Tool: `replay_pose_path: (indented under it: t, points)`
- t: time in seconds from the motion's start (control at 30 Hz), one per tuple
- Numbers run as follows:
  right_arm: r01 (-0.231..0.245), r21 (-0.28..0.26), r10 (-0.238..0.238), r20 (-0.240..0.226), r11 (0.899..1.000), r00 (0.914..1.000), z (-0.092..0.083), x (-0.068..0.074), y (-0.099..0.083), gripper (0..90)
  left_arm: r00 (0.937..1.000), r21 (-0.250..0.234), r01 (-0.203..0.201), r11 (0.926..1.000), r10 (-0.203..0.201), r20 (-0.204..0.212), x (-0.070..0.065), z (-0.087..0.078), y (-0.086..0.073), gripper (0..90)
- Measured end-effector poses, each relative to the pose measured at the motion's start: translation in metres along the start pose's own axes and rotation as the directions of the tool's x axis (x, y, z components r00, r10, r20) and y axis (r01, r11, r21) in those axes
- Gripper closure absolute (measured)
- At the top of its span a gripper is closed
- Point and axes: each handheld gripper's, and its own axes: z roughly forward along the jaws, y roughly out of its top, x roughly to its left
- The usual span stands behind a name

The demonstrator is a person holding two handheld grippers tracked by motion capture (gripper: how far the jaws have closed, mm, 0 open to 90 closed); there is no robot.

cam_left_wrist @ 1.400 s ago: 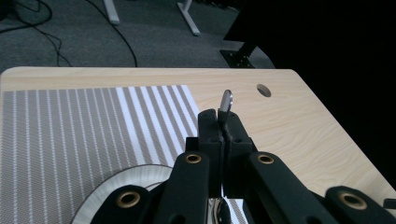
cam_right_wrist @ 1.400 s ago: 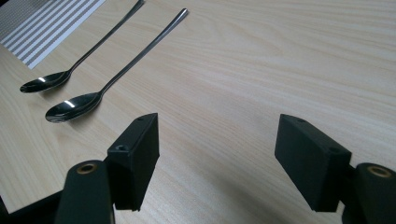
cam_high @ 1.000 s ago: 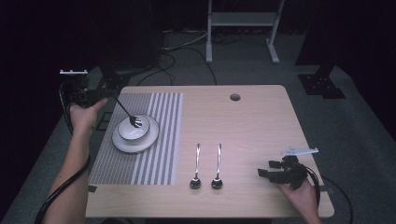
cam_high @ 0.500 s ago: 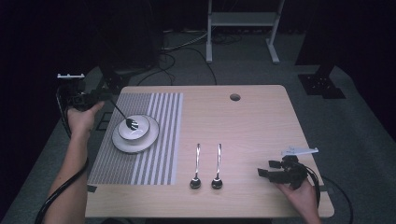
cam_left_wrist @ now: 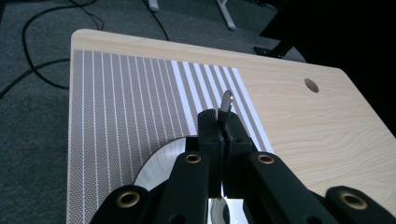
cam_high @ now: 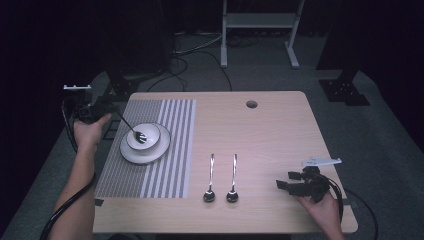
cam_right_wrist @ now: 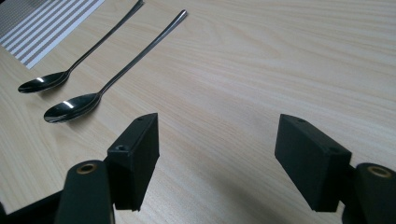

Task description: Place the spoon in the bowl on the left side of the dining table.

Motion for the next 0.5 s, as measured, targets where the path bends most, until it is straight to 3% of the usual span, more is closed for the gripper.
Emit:
replay_pose_path:
  t: [0.5]
  points:
    - [0.001, 0.003, -0.001, 0.001, 1.000, 1.0000, 0.000, 0.000, 0.000, 29.5, 0.9999, 0.020, 0.015, 0.9997, -0.015, -0.007, 0.007, 0.011, -0.012, 88.2]
